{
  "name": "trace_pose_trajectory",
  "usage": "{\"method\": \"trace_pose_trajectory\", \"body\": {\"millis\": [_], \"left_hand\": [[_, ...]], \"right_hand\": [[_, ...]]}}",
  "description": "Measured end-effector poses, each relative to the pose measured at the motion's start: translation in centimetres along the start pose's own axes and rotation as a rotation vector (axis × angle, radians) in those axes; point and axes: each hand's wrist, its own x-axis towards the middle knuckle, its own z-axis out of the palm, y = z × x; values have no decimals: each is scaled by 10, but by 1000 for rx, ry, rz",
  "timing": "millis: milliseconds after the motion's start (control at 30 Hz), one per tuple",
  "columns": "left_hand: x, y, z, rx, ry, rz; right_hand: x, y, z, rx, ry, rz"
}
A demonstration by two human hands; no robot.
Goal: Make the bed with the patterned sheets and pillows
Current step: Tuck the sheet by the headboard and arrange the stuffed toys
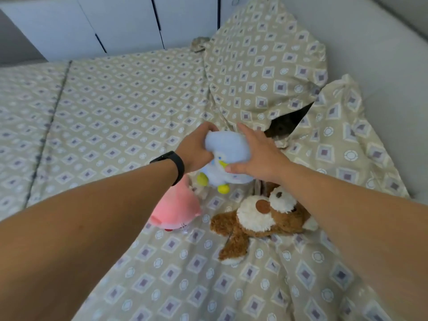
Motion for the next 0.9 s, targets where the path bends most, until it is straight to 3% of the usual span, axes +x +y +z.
{"method": "trace_pose_trajectory", "body": {"millis": [67, 167, 333, 500, 667, 800, 900], "left_hand": [[2, 7, 12, -85, 5, 6], [-2, 1, 38, -63, 97, -25], [-21, -28, 94, 131, -262, -202], [-44, -36, 111, 129, -251, -204], [-77, -27, 76, 121, -169, -218], [-132, -2, 27, -77, -29, -326], [-190, 48, -28, -205, -22, -369]], "right_hand": [[8, 6, 8, 128, -25, 72], [3, 36, 18, 185, 84, 237], [23, 107, 45, 260, -125, 443], [17, 68, 35, 7, -15, 618], [2, 33, 14, -73, 27, 521], [-46, -22, 6, 48, 82, 391], [-110, -87, -19, 106, 89, 346]]}}
